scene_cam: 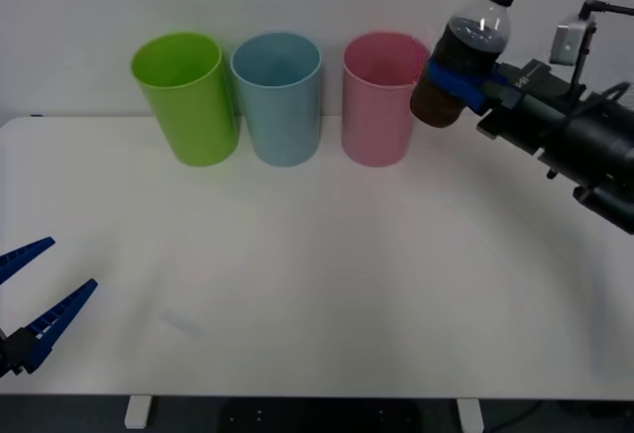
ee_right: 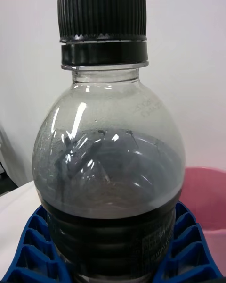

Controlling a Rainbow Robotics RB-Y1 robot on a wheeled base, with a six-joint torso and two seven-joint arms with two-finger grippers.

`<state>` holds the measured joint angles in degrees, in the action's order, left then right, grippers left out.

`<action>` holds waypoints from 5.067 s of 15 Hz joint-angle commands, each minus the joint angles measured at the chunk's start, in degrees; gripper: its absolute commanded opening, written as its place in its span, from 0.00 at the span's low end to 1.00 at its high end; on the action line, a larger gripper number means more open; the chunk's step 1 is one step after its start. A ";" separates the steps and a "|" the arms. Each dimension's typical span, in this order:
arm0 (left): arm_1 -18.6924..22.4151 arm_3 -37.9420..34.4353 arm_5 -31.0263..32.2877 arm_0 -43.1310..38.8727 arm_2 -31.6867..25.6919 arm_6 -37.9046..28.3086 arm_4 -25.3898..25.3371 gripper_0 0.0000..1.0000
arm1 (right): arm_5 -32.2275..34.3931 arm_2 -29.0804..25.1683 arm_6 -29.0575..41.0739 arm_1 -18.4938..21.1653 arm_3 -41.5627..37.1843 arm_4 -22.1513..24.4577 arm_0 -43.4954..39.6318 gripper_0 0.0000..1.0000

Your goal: Grasp the object on the table and drop it into the matching bin: aluminum can to the light blue bin, PET bottle to the pink bin.

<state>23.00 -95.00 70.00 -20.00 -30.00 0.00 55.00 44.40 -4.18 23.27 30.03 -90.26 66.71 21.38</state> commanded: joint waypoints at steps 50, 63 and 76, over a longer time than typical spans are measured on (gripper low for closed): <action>0.00 0.00 0.00 0.00 0.00 0.00 0.00 1.00 | -17.33 3.92 -15.89 -11.22 24.26 11.42 20.54 1.00; 0.00 0.00 0.00 0.00 0.00 0.00 0.00 1.00 | 0.95 -0.57 -13.25 -5.68 5.45 6.59 1.65 1.00; 0.00 0.00 0.00 0.00 0.00 0.00 0.00 1.00 | 13.52 -6.28 -18.88 -5.77 -7.03 7.73 -15.67 1.00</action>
<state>23.00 -95.00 70.00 -20.00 -30.00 0.00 55.00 57.31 -10.21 4.83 24.32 -96.32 74.30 7.12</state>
